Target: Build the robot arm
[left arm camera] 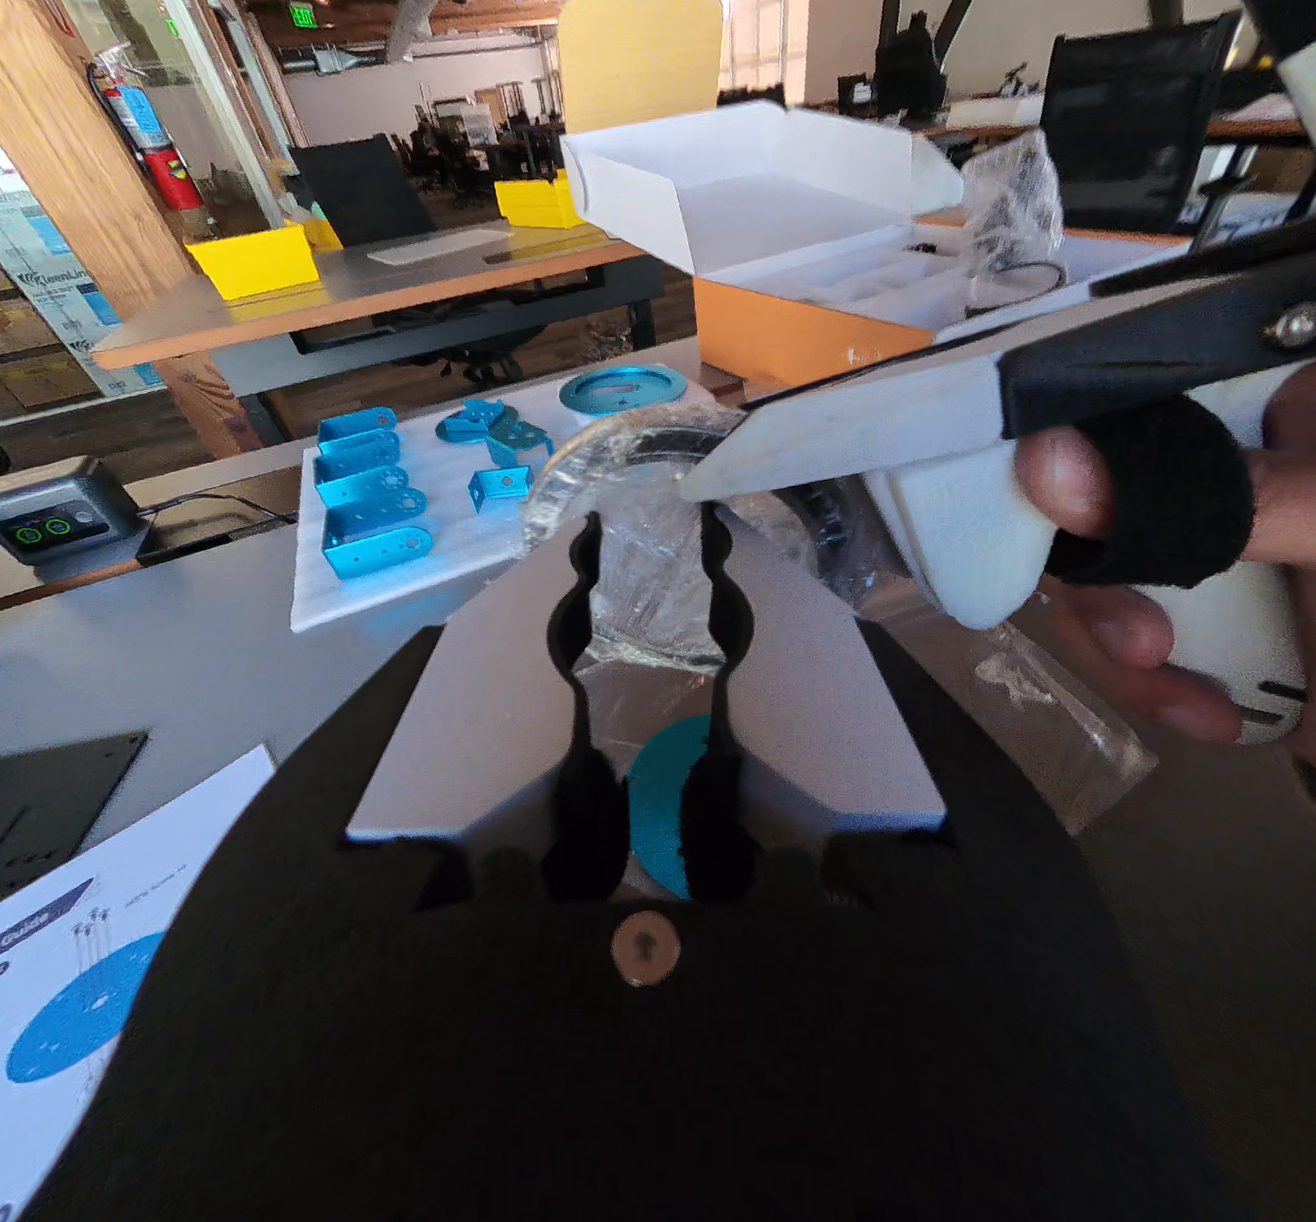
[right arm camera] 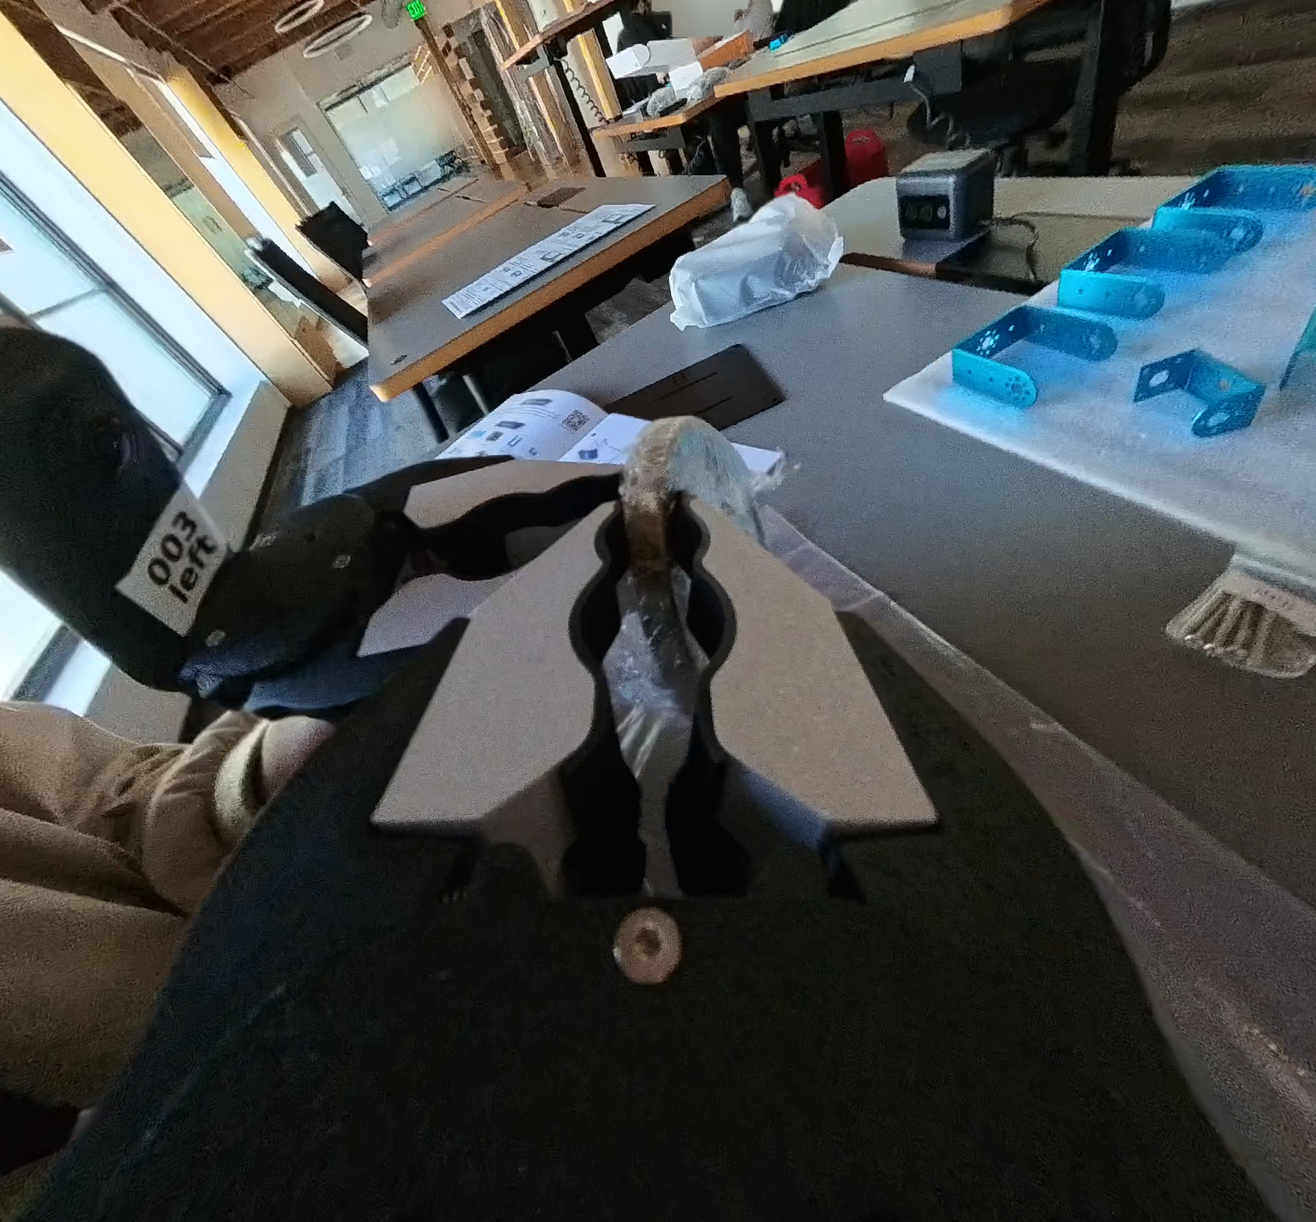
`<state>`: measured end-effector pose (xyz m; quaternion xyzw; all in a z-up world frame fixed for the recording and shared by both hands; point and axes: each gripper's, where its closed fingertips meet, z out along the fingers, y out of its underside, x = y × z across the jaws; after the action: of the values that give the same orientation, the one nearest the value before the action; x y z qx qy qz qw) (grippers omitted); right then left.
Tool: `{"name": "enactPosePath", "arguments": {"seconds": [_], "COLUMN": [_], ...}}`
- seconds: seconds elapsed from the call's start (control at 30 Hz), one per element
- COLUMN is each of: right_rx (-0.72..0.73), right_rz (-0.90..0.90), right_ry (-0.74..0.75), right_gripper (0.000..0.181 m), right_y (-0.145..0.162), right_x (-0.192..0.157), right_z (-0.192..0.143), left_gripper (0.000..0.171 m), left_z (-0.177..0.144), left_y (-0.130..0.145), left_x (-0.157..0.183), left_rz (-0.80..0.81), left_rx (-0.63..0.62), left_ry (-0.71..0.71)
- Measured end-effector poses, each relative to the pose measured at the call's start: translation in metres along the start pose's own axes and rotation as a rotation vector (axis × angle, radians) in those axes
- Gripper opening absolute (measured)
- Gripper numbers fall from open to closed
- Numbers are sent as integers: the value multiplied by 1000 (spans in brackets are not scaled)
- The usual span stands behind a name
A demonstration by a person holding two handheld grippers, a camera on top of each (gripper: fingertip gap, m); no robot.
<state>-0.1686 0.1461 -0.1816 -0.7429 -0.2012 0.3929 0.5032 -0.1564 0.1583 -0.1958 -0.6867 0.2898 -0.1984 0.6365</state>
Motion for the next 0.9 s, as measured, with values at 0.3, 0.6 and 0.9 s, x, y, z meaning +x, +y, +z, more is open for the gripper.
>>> {"name": "enactPosePath", "arguments": {"seconds": [0.3,0.6,0.9], "right_rx": [-40,50,158], "right_rz": [19,177,442], "right_ry": [36,-68,-515], "right_gripper": [9,9,9], "right_y": [14,-6,-29], "right_x": [17,36,-6], "right_z": [-8,-37,-43], "left_gripper": [0,0,55], "left_z": [-4,-20,-41], "left_y": [7,2,-12], "left_x": [3,-34,-1], "left_rz": [159,13,-572], "left_rx": [-50,-8,160], "left_ry": [-52,53,679]}}
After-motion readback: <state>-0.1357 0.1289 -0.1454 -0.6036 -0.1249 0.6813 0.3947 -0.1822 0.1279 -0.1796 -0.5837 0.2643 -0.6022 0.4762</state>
